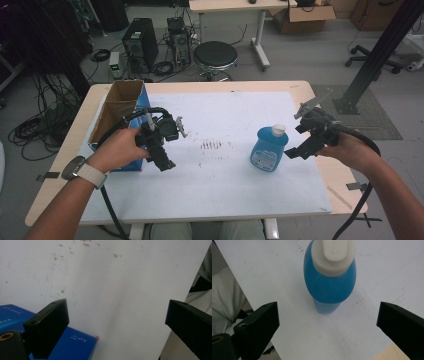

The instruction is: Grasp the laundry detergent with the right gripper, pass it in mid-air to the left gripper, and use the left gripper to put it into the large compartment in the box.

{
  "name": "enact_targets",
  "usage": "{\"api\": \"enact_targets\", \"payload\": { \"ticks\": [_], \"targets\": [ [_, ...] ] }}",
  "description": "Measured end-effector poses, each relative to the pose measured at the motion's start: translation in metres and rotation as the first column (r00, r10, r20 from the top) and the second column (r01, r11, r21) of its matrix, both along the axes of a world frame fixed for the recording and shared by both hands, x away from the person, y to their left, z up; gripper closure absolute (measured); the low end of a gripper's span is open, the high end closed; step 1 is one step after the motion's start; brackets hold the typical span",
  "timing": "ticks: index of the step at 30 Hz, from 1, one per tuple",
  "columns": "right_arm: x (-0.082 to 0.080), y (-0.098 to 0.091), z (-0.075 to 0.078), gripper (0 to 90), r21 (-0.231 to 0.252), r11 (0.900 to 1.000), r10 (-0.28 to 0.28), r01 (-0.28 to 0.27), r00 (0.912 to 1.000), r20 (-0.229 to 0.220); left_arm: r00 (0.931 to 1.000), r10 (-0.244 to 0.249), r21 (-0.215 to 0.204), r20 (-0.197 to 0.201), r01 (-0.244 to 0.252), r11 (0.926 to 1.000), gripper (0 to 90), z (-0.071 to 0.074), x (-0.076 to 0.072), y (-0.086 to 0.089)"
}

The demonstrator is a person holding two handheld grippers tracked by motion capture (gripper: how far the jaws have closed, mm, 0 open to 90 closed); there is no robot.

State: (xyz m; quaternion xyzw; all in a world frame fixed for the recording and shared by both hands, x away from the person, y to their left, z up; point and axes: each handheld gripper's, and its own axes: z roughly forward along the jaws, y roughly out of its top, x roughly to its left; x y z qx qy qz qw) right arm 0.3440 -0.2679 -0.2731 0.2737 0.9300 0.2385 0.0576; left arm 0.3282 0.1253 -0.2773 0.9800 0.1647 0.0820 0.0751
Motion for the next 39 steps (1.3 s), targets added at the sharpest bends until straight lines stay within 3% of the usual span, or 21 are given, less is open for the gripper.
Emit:
{"api": "enact_targets", "payload": {
  "ticks": [11, 29, 39],
  "targets": [
    [-0.009, -0.011, -0.020, 4.3, 0.119, 0.9927, -0.022, 0.014, 0.9977, 0.064, 1.0000, 0.002, -0.003, 0.002, -0.002, 1.0000, 5.7, 0.000, 0.000, 0.000],
    [-0.015, -0.022, -0.045, 4.3, 0.214, 0.9767, -0.041, 0.014, 0.9920, 0.119, 1.0000, 0.003, 0.002, -0.005, -0.003, 1.0000, 5.6, -0.002, 0.001, 0.000],
    [-0.018, -0.025, -0.062, 4.4, 0.275, 0.9615, -0.049, 0.004, 0.9864, 0.157, 1.0000, 0.002, 0.001, -0.009, -0.002, 1.0000, 5.6, -0.003, 0.001, -0.001]
  ]
}}
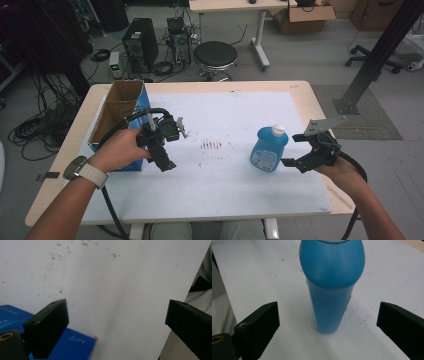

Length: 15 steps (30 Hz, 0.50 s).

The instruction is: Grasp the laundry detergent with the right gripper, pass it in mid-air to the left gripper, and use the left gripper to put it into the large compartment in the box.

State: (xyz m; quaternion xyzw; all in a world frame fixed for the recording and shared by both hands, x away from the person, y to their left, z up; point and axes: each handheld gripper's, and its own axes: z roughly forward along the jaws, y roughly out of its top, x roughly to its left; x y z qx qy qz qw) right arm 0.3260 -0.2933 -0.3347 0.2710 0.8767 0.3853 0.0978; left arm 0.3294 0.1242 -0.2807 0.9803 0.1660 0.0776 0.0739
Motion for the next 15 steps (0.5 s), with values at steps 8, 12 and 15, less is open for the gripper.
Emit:
{"api": "enact_targets", "payload": {
  "ticks": [8, 12, 15],
  "targets": [
    [-0.002, -0.002, -0.012, 4.4, 0.039, 0.9992, -0.009, 0.008, 0.9999, 0.014, 1.0000, -0.005, -0.001, 0.001, 0.005, 1.0000, 5.6, -0.001, 0.001, -0.001],
    [-0.003, -0.003, -0.017, 4.5, 0.059, 0.9982, -0.012, 0.011, 0.9996, 0.025, 1.0000, -0.001, -0.006, 0.000, 0.001, 1.0000, 5.6, -0.002, 0.001, -0.001],
    [-0.003, -0.003, -0.021, 4.7, 0.073, 0.9973, -0.012, 0.009, 0.9991, 0.040, 1.0000, -0.003, -0.004, -0.001, 0.003, 1.0000, 5.5, -0.002, 0.001, -0.001]
  ]
}}
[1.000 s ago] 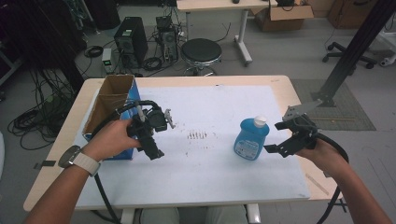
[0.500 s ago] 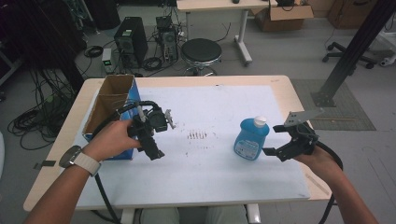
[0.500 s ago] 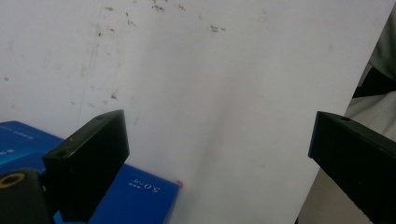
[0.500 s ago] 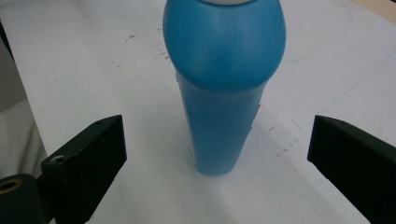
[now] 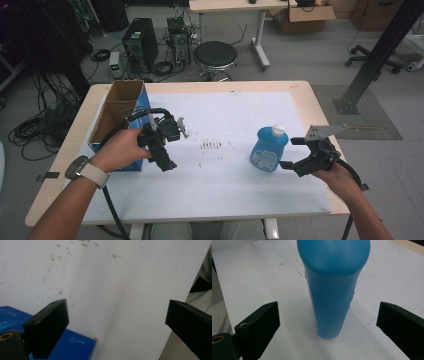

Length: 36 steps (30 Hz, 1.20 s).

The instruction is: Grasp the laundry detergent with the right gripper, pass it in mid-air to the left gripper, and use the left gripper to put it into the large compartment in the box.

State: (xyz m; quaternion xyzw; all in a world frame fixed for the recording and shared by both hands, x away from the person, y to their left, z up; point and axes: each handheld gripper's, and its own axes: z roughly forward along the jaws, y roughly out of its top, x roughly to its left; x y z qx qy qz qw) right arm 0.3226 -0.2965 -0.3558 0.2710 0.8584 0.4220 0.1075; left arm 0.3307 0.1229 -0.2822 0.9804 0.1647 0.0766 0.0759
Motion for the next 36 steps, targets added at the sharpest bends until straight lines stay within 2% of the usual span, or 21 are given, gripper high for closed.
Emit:
{"api": "enact_targets", "payload": {
  "ticks": [9, 23, 36],
  "targets": [
    [-0.001, 0.000, -0.011, 4.7, 0.061, 0.9981, -0.004, 0.003, 0.9998, 0.021, 1.0000, -0.001, 0.002, -0.001, 0.001, 1.0000, 5.6, 0.000, -0.001, -0.001],
    [-0.002, -0.001, -0.022, 4.8, 0.125, 0.9920, -0.026, 0.019, 0.9984, 0.051, 1.0000, -0.002, 0.004, -0.004, 0.002, 1.0000, 5.6, -0.002, 0.000, -0.001],
    [0.001, 0.003, -0.026, 4.8, 0.141, 0.9899, -0.029, 0.020, 0.9977, 0.062, 1.0000, -0.003, 0.005, -0.004, 0.003, 1.0000, 5.6, -0.003, 0.000, 0.000]
  ]
}}
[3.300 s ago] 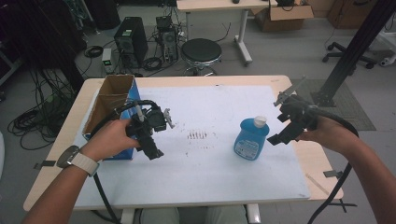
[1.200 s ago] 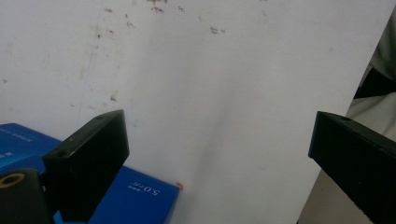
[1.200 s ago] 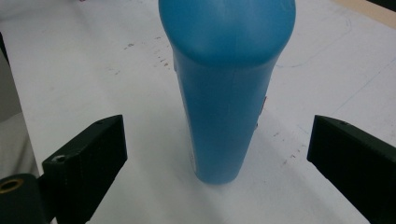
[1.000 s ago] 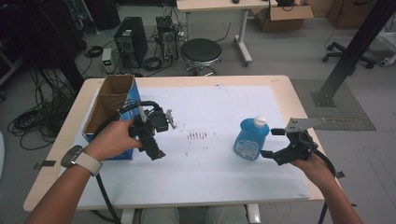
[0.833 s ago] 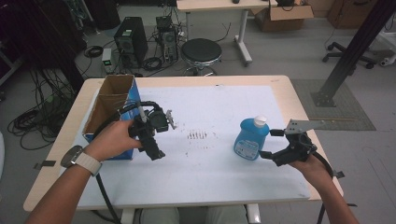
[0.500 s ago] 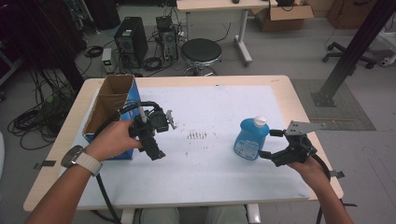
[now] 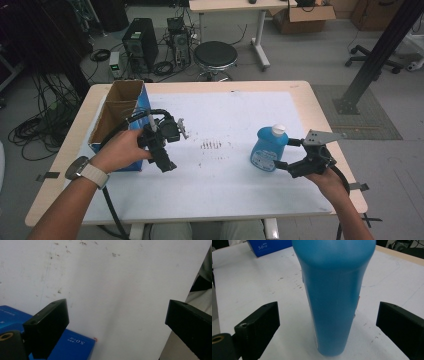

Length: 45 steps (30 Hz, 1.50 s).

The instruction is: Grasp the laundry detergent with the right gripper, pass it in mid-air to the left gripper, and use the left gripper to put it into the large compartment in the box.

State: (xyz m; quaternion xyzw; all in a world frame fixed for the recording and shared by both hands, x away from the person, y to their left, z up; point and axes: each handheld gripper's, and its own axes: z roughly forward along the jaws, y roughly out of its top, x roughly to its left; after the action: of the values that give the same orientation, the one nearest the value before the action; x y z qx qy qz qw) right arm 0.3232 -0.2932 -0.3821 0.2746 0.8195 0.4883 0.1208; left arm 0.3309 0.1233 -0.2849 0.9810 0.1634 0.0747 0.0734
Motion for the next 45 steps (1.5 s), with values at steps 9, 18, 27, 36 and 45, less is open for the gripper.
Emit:
{"api": "enact_targets", "payload": {
  "ticks": [9, 18, 27, 36, 45],
  "targets": [
    [0.006, 0.009, -0.008, 5.0, 0.016, 0.9999, -0.005, 0.005, 1.0000, 0.004, 1.0000, 0.001, -0.003, -0.002, -0.001, 1.0000, 5.6, -0.001, 0.000, 0.000],
    [0.012, 0.015, -0.012, 5.4, 0.037, 0.9993, -0.011, 0.011, 0.9999, 0.006, 1.0000, 0.000, -0.004, -0.002, 0.000, 1.0000, 5.6, -0.002, -0.001, 0.000],
    [0.015, 0.019, -0.017, 7.4, 0.053, 0.9983, -0.025, 0.024, 0.9995, 0.017, 1.0000, -0.002, -0.001, -0.002, 0.002, 1.0000, 5.6, -0.002, -0.001, 0.000],
    [0.017, 0.021, -0.019, 12.2, 0.054, 0.9981, -0.030, 0.029, 0.9991, 0.029, 1.0000, -0.002, -0.001, -0.003, 0.002, 1.0000, 5.6, -0.003, -0.001, 0.000],
    [0.017, 0.021, -0.019, 17.9, 0.062, 0.9977, -0.031, 0.029, 0.9991, 0.028, 1.0000, 0.000, -0.001, -0.004, 0.000, 1.0000, 5.6, -0.003, -0.001, 0.000]
  ]
}}
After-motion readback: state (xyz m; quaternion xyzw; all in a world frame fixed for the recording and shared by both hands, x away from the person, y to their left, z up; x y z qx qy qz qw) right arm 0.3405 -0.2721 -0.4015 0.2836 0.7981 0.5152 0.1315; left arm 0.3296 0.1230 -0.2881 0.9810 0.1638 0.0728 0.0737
